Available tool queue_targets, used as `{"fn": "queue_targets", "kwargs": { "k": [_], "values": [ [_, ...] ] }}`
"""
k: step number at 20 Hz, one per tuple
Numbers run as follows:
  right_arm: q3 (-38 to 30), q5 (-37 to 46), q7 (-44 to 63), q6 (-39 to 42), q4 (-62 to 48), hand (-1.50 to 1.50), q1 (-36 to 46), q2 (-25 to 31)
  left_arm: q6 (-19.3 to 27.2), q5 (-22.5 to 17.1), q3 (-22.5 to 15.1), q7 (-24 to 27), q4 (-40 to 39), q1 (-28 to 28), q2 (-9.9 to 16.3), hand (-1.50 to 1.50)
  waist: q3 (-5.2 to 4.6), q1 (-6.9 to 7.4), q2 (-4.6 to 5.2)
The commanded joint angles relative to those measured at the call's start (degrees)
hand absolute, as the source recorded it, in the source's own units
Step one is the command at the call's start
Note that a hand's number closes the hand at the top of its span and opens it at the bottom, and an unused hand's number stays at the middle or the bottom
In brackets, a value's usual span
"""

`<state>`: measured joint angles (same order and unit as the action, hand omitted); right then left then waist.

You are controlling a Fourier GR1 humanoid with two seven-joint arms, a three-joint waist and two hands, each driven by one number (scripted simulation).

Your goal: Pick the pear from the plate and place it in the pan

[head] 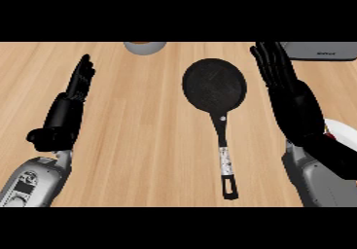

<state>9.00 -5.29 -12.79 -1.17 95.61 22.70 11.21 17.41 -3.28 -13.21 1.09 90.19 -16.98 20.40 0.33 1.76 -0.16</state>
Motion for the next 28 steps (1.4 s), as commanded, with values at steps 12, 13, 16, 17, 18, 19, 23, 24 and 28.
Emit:
{"fn": "queue_targets", "kwargs": {
  "k": [12, 13, 16, 17, 18, 19, 23, 24, 28],
  "values": [
    [-34.2, 3.3, 25.5, -34.3, -18.2, -1.50, -21.6, 6.4, -1.1, -0.3, 0.4, -7.0, -5.3, 16.5, 4.3, 0.00, -0.60, -4.93, -0.03],
    [-33.5, 5.5, 30.1, -33.3, -17.4, -1.50, -24.1, 10.1, -1.5, -0.5, 0.8, -5.9, -5.0, 17.7, 4.9, 0.00, -0.76, -4.39, -0.21],
    [-27.4, 13.0, 37.8, -28.5, -15.8, -1.50, -30.9, 15.9, -2.0, -0.4, 0.3, -7.8, -3.9, 16.4, 4.9, 0.00, -0.70, -3.38, 0.02],
    [-27.8, 13.0, 42.7, -24.9, -15.6, -1.50, -29.2, 21.0, -2.3, 0.0, 0.1, -7.1, -4.6, 16.6, 4.9, 0.00, -0.69, -2.66, 0.16],
    [-26.3, 14.1, 45.6, -23.6, -10.9, -1.50, -32.0, 21.9, -3.0, -0.5, -0.2, -5.8, -2.4, 19.7, 5.4, 0.00, -0.78, -2.48, -0.28],
    [-26.6, 13.8, 49.8, -21.3, -9.7, -1.50, -30.5, 24.6, -1.8, 0.7, -1.1, -4.5, -3.0, 20.9, 4.1, 0.00, -0.67, -2.00, -0.09],
    [-24.4, 10.5, 61.2, -10.3, -2.7, -1.50, -27.7, 30.8, -2.1, 0.9, -1.5, -6.6, -0.7, 20.7, 4.0, 0.00, -0.51, -1.47, -0.04],
    [-23.0, 10.8, 60.7, -9.4, -2.3, -1.50, -28.7, 29.7, -4.6, -1.2, 1.2, -7.7, -0.5, 19.6, 6.5, 0.00, -0.43, -1.60, 0.02],
    [-24.5, 2.9, 65.1, 0.5, -2.6, -1.50, -23.5, 33.5, -4.1, 0.0, 0.3, -7.9, 0.5, 21.0, 5.0, 0.00, -0.36, -1.53, 0.12]
  ]
}}
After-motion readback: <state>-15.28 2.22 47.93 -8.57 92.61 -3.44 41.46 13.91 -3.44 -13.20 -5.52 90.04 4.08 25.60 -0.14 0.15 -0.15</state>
